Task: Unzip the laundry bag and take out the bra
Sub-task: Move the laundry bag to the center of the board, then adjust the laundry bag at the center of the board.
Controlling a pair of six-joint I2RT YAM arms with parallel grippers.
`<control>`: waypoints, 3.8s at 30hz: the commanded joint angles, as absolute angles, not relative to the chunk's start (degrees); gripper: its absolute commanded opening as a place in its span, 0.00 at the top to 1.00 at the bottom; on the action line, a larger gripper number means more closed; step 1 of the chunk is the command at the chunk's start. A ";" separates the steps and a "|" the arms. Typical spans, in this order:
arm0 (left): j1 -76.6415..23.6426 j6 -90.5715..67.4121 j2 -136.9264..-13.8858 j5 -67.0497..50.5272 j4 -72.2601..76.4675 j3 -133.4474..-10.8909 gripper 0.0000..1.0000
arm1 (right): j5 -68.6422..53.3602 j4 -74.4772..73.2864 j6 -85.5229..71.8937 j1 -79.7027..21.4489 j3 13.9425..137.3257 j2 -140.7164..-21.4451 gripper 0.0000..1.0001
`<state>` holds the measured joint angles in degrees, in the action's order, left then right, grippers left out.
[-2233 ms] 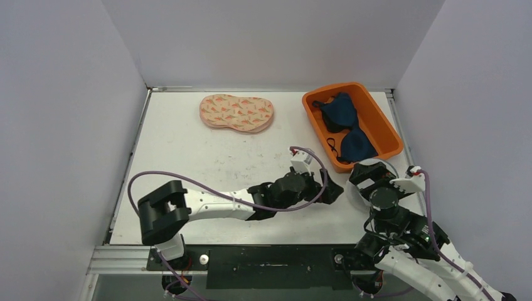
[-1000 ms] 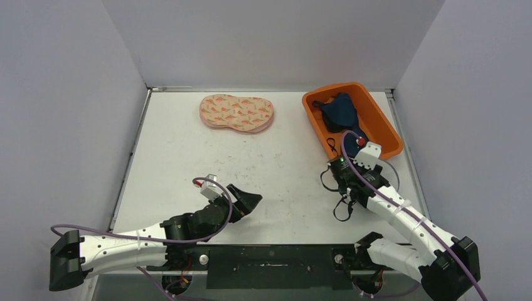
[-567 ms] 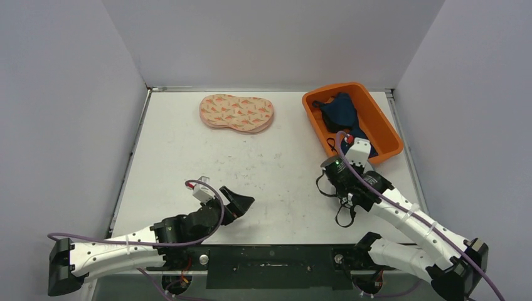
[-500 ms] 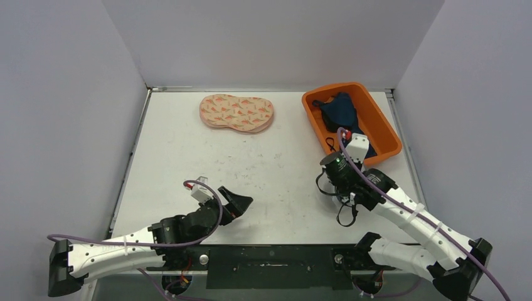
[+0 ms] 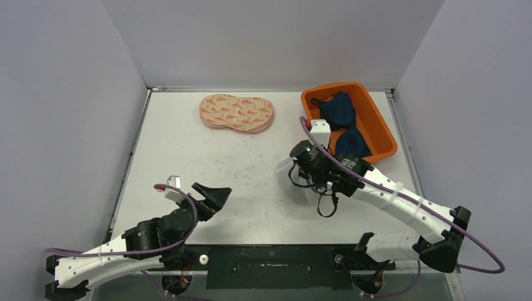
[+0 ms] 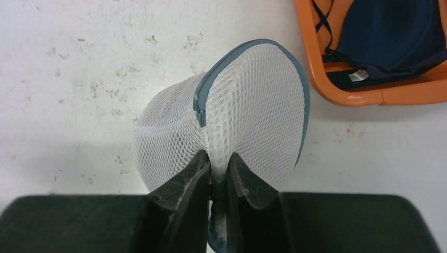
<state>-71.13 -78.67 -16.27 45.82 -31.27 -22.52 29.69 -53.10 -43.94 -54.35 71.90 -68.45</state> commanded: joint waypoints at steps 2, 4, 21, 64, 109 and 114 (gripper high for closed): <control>-70.93 -70.68 -5.48 49.27 -29.97 -21.04 0.01 | 35.34 -52.36 -42.60 -58.08 75.94 -73.12 0.95; -70.93 -69.46 -3.61 48.87 -29.97 -19.97 0.00 | 35.47 -51.15 -43.44 -60.53 74.61 -75.63 0.95; -71.00 -73.25 -11.65 44.65 -34.34 -20.10 0.00 | 27.34 -32.17 -40.91 -67.19 75.19 -96.25 0.33; -29.01 -63.05 -66.35 -31.40 24.47 -30.08 0.19 | 16.23 2.46 -53.12 -60.47 20.93 -37.32 0.18; -56.18 -82.17 -37.10 30.64 17.81 -13.17 1.00 | 17.60 12.98 -67.48 -63.18 13.56 -34.95 0.20; -60.91 -85.78 -36.91 38.54 18.66 -11.70 1.00 | 15.92 21.57 -69.18 -63.63 12.99 -41.68 0.23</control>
